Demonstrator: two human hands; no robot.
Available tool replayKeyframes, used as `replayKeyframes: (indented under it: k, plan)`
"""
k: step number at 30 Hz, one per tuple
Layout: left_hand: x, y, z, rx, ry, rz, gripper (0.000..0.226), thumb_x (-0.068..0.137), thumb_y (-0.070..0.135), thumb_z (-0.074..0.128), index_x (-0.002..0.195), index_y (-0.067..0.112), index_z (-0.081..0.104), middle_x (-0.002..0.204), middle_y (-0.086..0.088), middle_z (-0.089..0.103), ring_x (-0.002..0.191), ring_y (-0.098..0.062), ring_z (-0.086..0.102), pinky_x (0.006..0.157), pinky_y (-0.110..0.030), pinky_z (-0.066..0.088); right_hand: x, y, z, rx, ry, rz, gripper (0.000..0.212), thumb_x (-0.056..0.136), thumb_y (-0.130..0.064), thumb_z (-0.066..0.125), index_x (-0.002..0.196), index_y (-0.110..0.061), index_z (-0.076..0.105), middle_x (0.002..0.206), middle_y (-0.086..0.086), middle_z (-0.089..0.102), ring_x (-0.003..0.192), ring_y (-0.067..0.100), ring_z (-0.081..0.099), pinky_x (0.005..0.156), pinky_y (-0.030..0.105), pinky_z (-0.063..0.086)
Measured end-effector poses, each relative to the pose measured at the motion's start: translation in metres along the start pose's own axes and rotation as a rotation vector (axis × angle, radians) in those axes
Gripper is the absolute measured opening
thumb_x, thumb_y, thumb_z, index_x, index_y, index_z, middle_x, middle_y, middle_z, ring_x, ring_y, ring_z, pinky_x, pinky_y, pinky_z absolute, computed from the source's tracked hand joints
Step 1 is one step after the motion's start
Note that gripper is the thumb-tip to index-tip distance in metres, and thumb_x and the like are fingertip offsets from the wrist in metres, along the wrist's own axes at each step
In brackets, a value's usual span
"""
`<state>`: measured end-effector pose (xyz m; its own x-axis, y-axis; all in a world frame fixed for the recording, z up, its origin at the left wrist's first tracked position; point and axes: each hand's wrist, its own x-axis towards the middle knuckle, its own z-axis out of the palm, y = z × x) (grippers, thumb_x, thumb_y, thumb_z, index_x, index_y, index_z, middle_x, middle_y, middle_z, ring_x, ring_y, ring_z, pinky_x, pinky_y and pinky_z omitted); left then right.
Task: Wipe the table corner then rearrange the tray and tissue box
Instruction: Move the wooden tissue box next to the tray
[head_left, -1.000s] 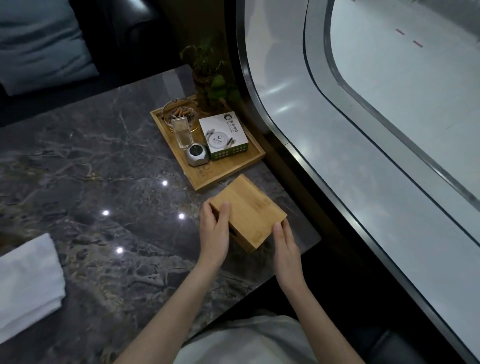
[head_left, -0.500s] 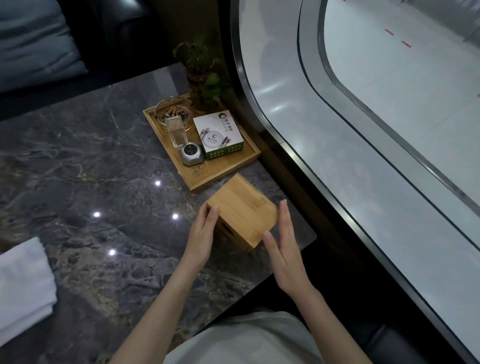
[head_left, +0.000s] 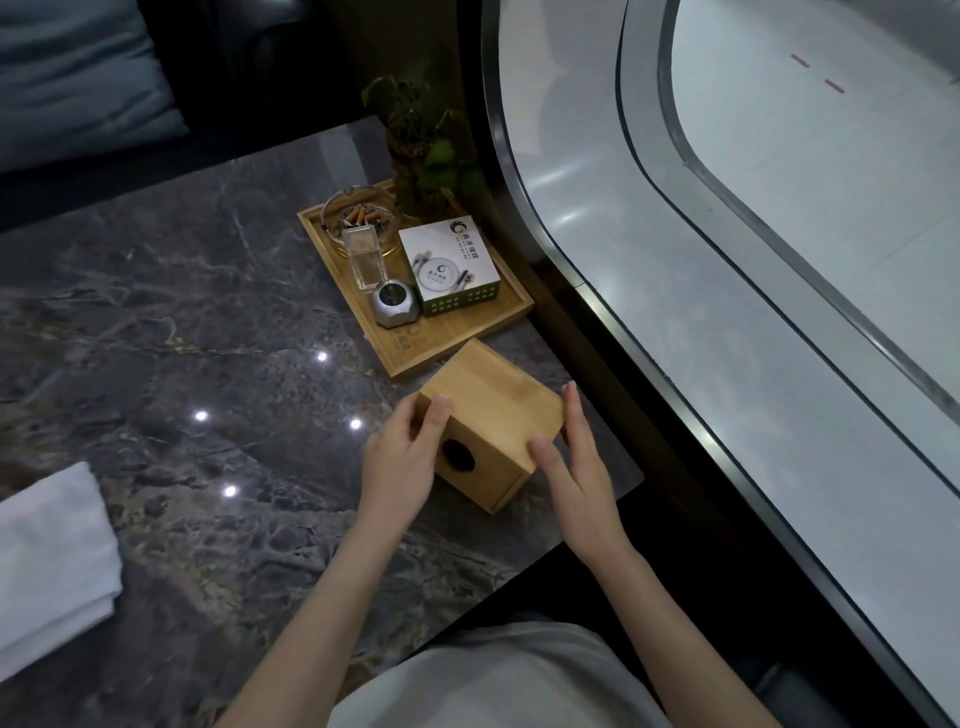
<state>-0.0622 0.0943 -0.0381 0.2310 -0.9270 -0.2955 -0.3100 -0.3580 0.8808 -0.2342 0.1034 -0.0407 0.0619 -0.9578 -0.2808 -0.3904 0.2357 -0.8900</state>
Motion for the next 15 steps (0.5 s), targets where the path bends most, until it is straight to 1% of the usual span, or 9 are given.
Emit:
replayKeyframes:
  k: [2, 5, 8, 10, 11, 13, 14, 15]
  plan:
    - [0.000, 0.006, -0.001, 0.058, 0.043, -0.006, 0.039, 0.088, 0.054, 0.040, 0.095, 0.021, 0.061, 0.087, 0.010, 0.063, 0.085, -0.006, 0.056, 0.069, -0.023, 0.042, 0.003, -0.001, 0.001, 0.059, 0.001, 0.046, 0.071, 0.083, -0.057, 0.040, 0.145, -0.041, 0.010, 0.141, -0.028, 0.020, 0.132, -0.006, 0.021, 0.106, 0.021, 0.022]
    - [0.001, 0.014, -0.003, 0.225, 0.106, -0.019, 0.048, 0.086, 0.059, 0.038, 0.096, 0.019, 0.062, 0.087, 0.004, 0.064, 0.084, -0.014, 0.056, 0.072, -0.029, 0.041, 0.010, -0.003, 0.002, 0.124, -0.001, 0.113, 0.058, 0.092, -0.048, 0.038, 0.145, -0.040, 0.017, 0.135, -0.023, 0.028, 0.126, -0.004, 0.026, 0.101, 0.020, 0.022]
    - [0.002, 0.021, -0.003, 0.480, 0.163, 0.036, 0.060, 0.086, 0.063, 0.031, 0.078, 0.012, 0.062, 0.072, -0.003, 0.063, 0.071, -0.019, 0.057, 0.062, -0.032, 0.041, 0.017, -0.006, 0.006, 0.230, 0.002, 0.170, 0.052, 0.095, -0.046, 0.033, 0.145, -0.038, 0.021, 0.131, -0.018, 0.031, 0.122, 0.000, 0.028, 0.096, 0.020, 0.023]
    - [0.003, 0.023, -0.003, 0.589, 0.199, 0.075, 0.065, 0.085, 0.064, 0.028, 0.070, 0.010, 0.061, 0.065, -0.007, 0.063, 0.065, -0.022, 0.059, 0.060, -0.033, 0.045, 0.021, -0.006, 0.008, 0.305, 0.004, 0.212, 0.050, 0.096, -0.045, 0.030, 0.145, -0.036, 0.022, 0.129, -0.016, 0.031, 0.119, 0.001, 0.029, 0.089, 0.014, 0.027]
    - [0.004, 0.024, -0.003, 0.616, 0.207, 0.082, 0.066, 0.085, 0.064, 0.027, 0.068, 0.010, 0.061, 0.064, -0.008, 0.063, 0.064, -0.023, 0.060, 0.061, -0.035, 0.048, 0.023, -0.008, 0.010, 0.337, 0.003, 0.229, 0.050, 0.097, -0.044, 0.029, 0.145, -0.034, 0.022, 0.127, -0.016, 0.031, 0.118, 0.002, 0.030, 0.082, 0.010, 0.030]
    - [0.007, 0.022, -0.002, 0.592, 0.200, 0.090, 0.064, 0.086, 0.063, 0.029, 0.066, 0.011, 0.061, 0.062, -0.007, 0.063, 0.063, -0.022, 0.061, 0.063, -0.037, 0.051, 0.026, -0.008, 0.011, 0.398, -0.004, 0.252, 0.050, 0.097, -0.042, 0.028, 0.146, -0.031, 0.021, 0.126, -0.014, 0.033, 0.115, 0.003, 0.033, 0.074, 0.010, 0.033]
    - [0.009, 0.020, -0.002, 0.520, 0.179, 0.094, 0.060, 0.087, 0.060, 0.031, 0.069, 0.012, 0.062, 0.063, -0.005, 0.062, 0.064, -0.019, 0.060, 0.064, -0.036, 0.051, 0.027, -0.006, 0.013, 0.437, -0.004, 0.269, 0.051, 0.097, -0.041, 0.028, 0.146, -0.028, 0.020, 0.127, -0.012, 0.033, 0.114, 0.003, 0.035, 0.073, 0.011, 0.034]
    - [0.010, 0.018, -0.001, 0.409, 0.144, 0.090, 0.053, 0.089, 0.055, 0.035, 0.076, 0.014, 0.064, 0.065, -0.001, 0.062, 0.066, -0.015, 0.060, 0.065, -0.032, 0.049, 0.028, -0.005, 0.015, 0.479, -0.001, 0.284, 0.052, 0.097, -0.040, 0.030, 0.146, -0.025, 0.020, 0.128, -0.011, 0.034, 0.116, 0.005, 0.037, 0.076, 0.012, 0.036]
